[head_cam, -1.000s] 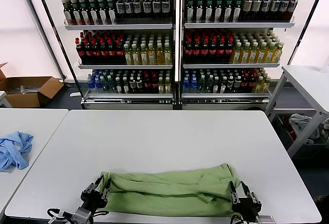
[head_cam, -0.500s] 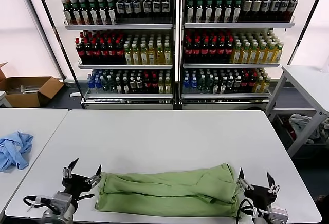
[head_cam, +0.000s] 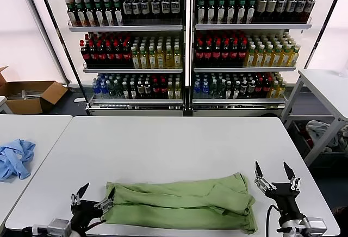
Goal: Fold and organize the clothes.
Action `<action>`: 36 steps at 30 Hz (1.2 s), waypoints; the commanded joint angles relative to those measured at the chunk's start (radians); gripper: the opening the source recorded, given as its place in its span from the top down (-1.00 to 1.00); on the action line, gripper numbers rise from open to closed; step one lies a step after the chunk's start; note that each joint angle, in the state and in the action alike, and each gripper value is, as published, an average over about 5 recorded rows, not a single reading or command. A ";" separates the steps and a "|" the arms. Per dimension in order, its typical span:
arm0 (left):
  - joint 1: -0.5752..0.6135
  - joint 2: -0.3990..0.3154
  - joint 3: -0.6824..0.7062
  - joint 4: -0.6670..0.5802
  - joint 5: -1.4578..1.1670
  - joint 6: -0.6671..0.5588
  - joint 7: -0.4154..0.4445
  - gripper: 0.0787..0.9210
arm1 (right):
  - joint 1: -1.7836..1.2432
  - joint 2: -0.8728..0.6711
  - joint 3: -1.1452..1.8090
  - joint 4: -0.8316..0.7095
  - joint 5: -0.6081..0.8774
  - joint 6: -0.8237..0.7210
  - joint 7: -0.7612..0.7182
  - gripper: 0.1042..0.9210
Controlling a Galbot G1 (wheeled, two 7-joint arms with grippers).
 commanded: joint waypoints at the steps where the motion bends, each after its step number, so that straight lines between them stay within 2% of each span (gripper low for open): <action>1: 0.040 -0.023 0.100 0.042 -0.027 -0.140 0.003 -0.77 | -0.092 -0.019 0.119 -0.058 0.044 0.159 -0.185 -0.76; 10: -0.092 -0.061 0.126 0.155 -0.105 -0.138 0.016 -0.77 | -0.106 0.007 0.149 -0.044 0.039 0.176 -0.170 -0.76; 28: -0.170 -0.109 0.162 0.334 -0.059 -0.228 0.082 -0.77 | -0.083 0.021 0.130 -0.060 0.041 0.180 -0.144 -0.76; 31: -0.162 -0.116 0.186 0.334 0.003 -0.270 0.096 -0.68 | -0.076 0.023 0.120 -0.064 0.038 0.176 -0.136 -0.76; 36: -0.160 -0.127 0.234 0.353 0.075 -0.305 0.088 -0.35 | -0.072 0.023 0.115 -0.059 0.033 0.167 -0.131 -0.76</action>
